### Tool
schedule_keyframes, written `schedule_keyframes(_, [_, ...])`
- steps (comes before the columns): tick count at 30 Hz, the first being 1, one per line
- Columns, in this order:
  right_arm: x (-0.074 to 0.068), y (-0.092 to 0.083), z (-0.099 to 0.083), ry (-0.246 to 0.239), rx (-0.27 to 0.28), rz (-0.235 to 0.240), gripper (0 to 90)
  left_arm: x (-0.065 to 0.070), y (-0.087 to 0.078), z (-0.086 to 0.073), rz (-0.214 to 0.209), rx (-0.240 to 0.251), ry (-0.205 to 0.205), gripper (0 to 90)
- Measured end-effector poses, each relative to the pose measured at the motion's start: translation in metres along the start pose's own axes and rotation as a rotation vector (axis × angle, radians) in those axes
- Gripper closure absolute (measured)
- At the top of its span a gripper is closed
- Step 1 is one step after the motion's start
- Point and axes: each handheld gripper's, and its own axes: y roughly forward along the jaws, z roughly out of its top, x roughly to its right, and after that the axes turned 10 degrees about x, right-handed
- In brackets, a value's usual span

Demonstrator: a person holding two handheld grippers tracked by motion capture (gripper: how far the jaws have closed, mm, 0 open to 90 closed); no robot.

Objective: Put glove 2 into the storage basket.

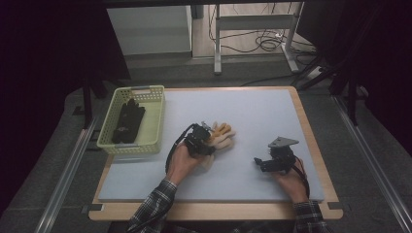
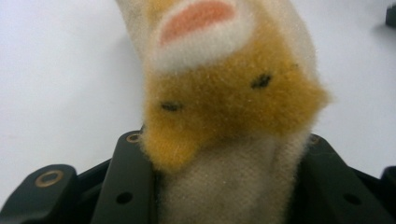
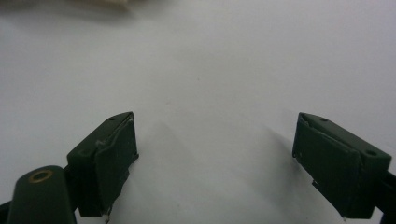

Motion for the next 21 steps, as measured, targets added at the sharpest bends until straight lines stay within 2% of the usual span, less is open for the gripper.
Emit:
schedule_keyframes(8, [0.0,0.0,0.0,-0.003,0.0,-0.001,13.4,-0.014,-0.016,0.011,0.03,0.017,-0.034,58.3])
schedule_keyframes(11, [0.0,0.0,0.0,-0.007,0.003,-0.001,13.4,-0.025,-0.026,0.017,0.047,0.025,-0.054,58.3])
schedule_keyframes(14, [0.0,0.0,0.0,-0.006,0.002,0.0,13.4,-0.031,-0.033,0.019,0.056,0.026,-0.056,58.1])
schedule_keyframes(21, [0.0,0.0,0.0,-0.009,0.004,-0.002,13.4,-0.054,-0.056,0.026,0.11,0.047,-0.095,57.8])
